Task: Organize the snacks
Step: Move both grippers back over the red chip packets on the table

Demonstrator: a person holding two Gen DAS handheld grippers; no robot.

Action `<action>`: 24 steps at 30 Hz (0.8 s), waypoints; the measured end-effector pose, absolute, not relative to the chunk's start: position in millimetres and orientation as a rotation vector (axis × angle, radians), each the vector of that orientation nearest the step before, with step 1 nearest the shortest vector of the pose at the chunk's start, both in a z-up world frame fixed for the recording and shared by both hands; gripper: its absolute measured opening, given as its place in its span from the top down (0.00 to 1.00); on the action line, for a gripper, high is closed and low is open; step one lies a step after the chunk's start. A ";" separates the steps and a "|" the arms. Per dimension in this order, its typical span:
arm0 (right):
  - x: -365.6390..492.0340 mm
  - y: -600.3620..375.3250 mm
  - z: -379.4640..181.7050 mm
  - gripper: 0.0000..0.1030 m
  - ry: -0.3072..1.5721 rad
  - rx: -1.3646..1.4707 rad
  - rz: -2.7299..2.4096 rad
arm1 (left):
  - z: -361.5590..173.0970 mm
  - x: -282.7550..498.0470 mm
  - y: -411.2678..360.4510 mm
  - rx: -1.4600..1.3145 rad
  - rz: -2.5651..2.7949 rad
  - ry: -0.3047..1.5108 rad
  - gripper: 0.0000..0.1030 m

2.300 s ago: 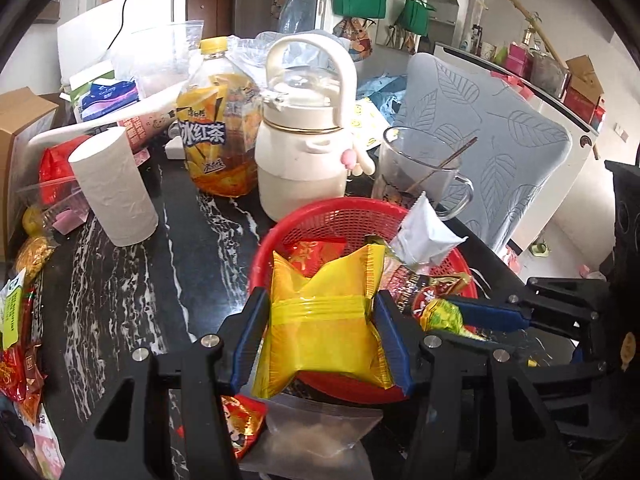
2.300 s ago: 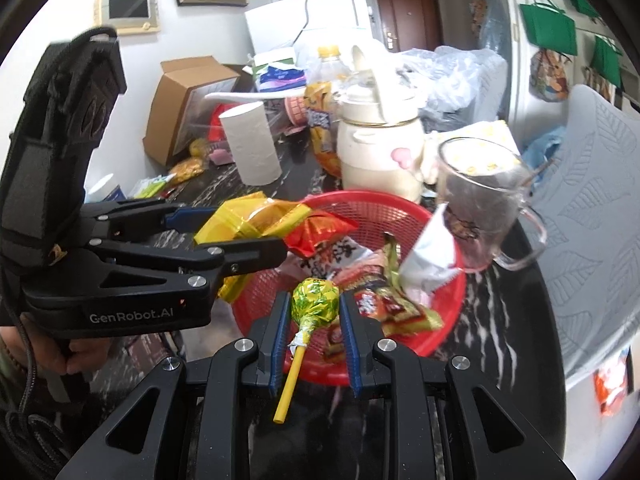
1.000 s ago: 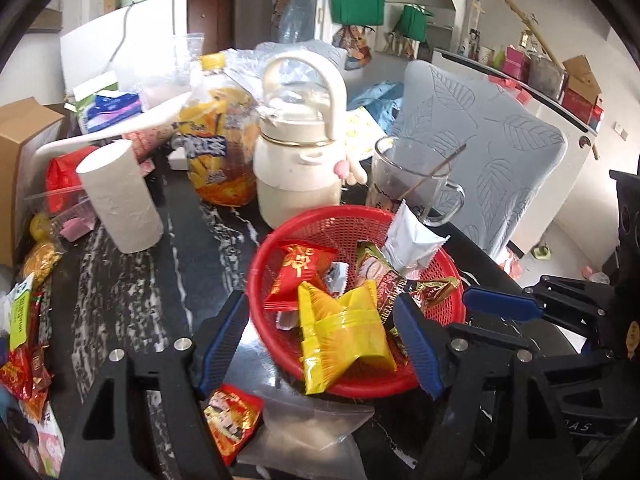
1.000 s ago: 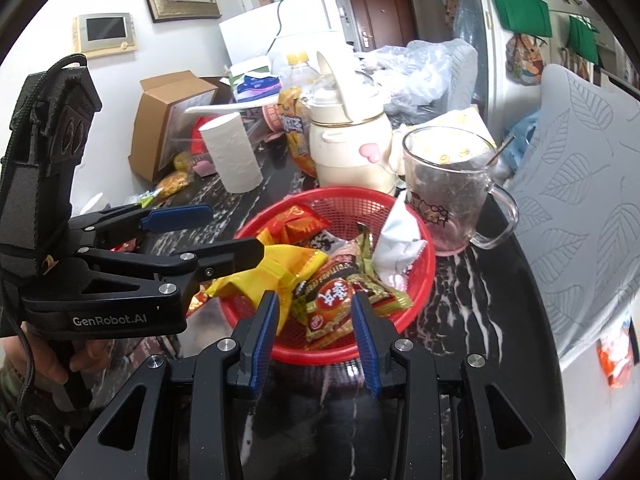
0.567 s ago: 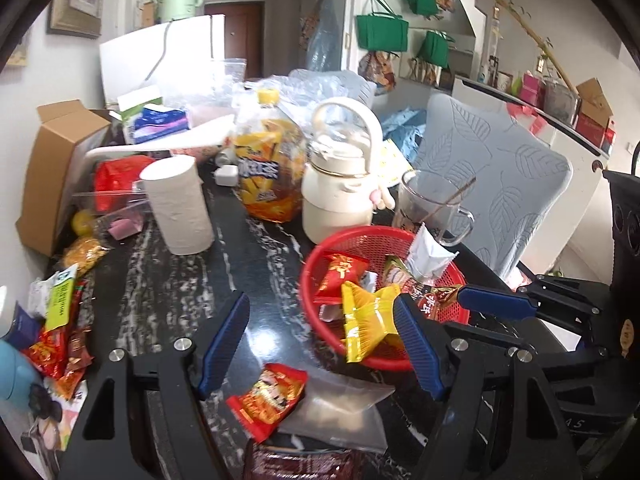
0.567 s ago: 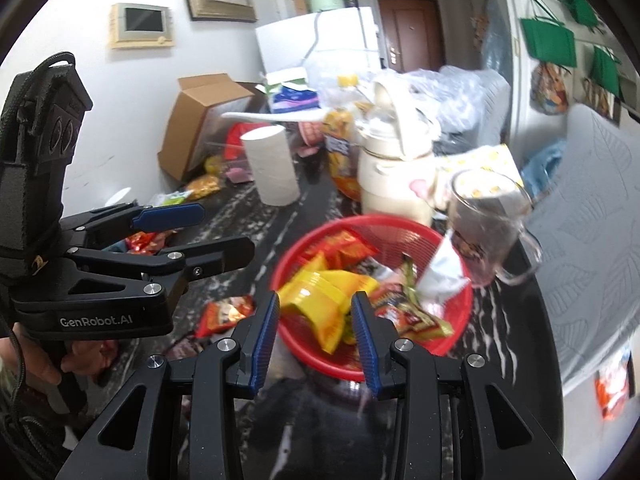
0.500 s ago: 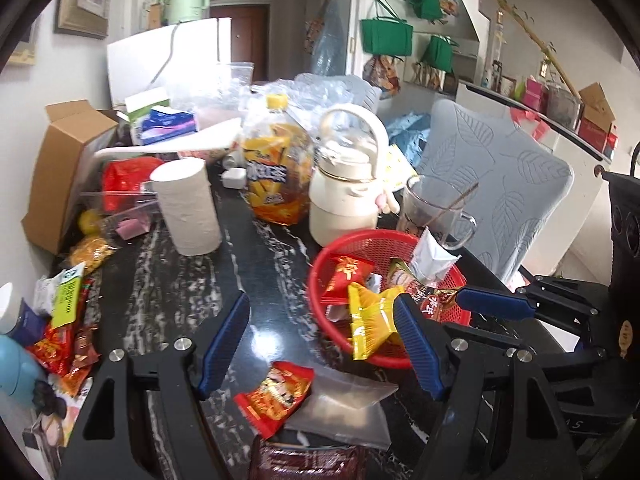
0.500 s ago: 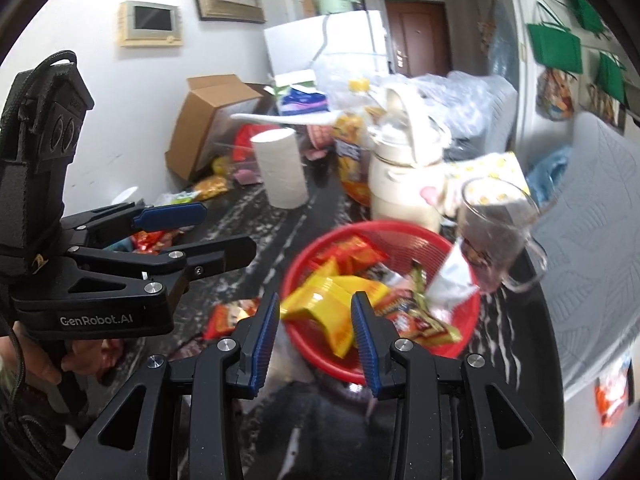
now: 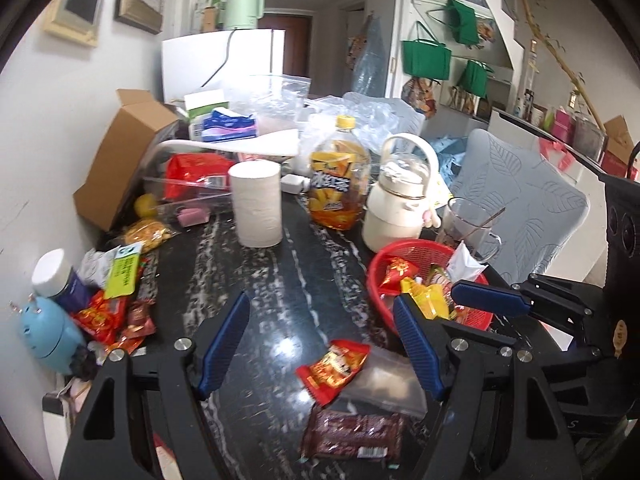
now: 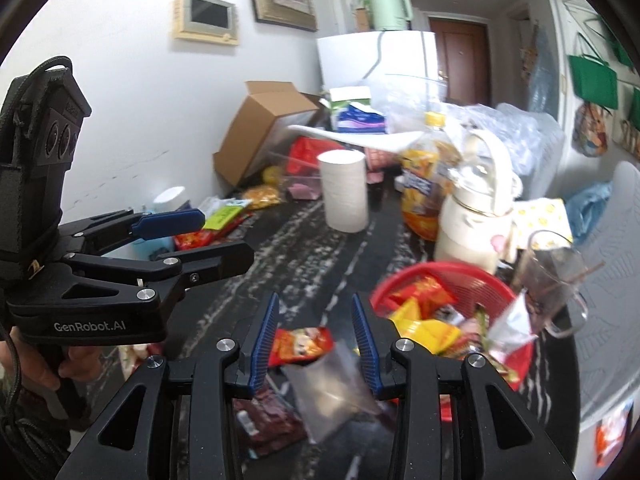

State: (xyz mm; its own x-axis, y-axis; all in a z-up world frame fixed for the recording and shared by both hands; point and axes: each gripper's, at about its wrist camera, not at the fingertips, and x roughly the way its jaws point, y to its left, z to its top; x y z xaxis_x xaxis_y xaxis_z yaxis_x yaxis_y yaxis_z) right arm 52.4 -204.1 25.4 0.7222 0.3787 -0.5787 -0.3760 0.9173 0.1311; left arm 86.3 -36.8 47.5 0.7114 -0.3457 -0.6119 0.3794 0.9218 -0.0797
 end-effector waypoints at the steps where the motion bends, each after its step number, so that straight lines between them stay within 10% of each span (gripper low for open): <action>1: 52.4 -198.6 25.3 0.60 0.640 0.001 0.432 | 46.8 85.1 -33.2 0.051 -0.394 0.670 0.29; 24: 84.1 -140.8 -34.0 0.44 0.804 -0.041 0.502 | -14.0 89.0 29.1 -0.027 -0.287 0.829 0.29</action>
